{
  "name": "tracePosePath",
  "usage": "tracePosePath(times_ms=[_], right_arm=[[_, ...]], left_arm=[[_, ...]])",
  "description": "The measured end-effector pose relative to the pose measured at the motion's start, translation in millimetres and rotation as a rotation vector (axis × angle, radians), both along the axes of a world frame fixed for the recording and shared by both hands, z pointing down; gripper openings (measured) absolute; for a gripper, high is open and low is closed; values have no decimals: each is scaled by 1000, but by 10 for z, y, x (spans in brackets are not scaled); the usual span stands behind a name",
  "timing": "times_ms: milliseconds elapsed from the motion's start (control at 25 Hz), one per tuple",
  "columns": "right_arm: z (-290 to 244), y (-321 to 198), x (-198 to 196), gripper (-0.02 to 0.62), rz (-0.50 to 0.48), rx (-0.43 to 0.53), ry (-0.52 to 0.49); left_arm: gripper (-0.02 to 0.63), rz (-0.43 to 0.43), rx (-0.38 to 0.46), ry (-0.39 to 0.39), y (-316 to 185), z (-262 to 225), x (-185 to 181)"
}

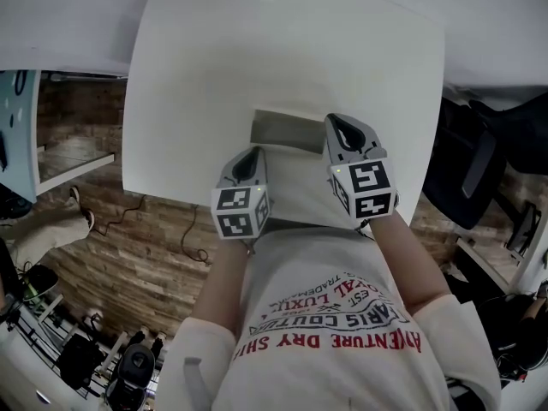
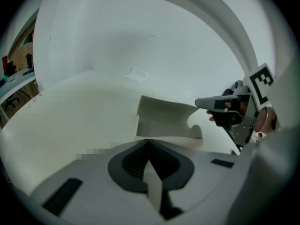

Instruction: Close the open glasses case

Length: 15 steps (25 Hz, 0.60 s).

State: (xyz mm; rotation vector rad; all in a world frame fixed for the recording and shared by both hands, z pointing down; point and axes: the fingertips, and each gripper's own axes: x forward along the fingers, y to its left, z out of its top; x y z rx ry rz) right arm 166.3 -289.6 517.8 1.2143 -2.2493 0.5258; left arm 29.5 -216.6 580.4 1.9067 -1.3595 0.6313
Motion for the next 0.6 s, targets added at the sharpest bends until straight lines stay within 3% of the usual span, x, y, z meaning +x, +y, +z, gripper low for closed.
tracePosePath(times_ms=[600], right_arm=[[45,381,-78,12,-18,-106,-84]], left_arm=[[6,-8,-1,27,-13,-16,-25]])
